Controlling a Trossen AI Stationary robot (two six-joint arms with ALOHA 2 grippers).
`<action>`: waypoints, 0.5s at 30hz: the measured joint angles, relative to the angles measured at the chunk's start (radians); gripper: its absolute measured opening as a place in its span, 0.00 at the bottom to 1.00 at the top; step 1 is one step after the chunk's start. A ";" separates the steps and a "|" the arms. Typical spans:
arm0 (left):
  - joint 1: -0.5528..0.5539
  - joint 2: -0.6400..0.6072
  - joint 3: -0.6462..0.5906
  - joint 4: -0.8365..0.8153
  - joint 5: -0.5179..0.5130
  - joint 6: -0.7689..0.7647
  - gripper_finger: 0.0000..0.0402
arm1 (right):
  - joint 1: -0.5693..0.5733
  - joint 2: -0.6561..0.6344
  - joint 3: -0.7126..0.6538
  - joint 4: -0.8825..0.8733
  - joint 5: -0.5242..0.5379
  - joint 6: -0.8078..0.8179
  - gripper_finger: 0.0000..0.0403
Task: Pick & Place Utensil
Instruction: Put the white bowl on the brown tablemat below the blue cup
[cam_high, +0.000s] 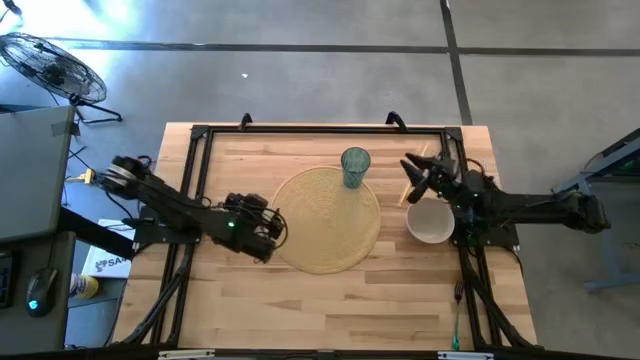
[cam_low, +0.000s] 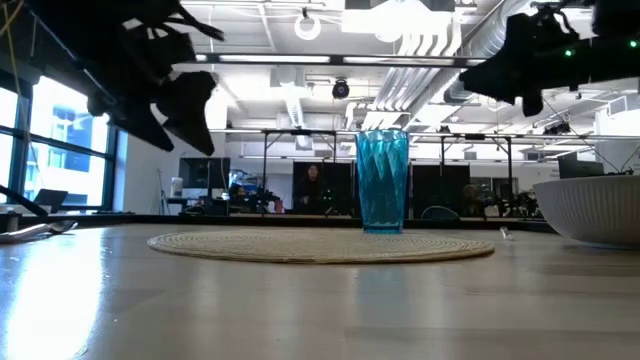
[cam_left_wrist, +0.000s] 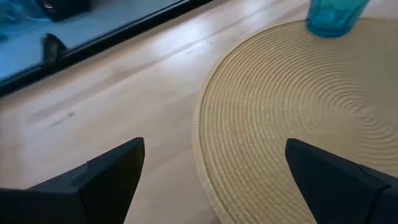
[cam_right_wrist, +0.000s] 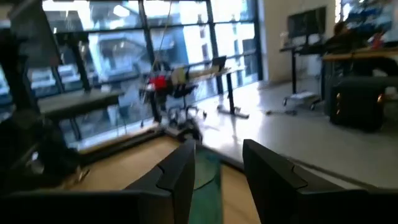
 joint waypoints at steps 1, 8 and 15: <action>0.000 -0.034 -0.028 0.029 0.003 0.026 0.95 | 0.025 0.031 0.023 -0.012 0.012 0.002 0.32; 0.001 -0.272 -0.192 0.365 0.086 0.351 0.95 | 0.227 0.256 0.302 -0.407 0.142 0.071 0.32; 0.001 -0.401 -0.302 0.682 0.341 0.731 0.95 | 0.411 0.424 0.642 -1.061 0.173 0.412 0.32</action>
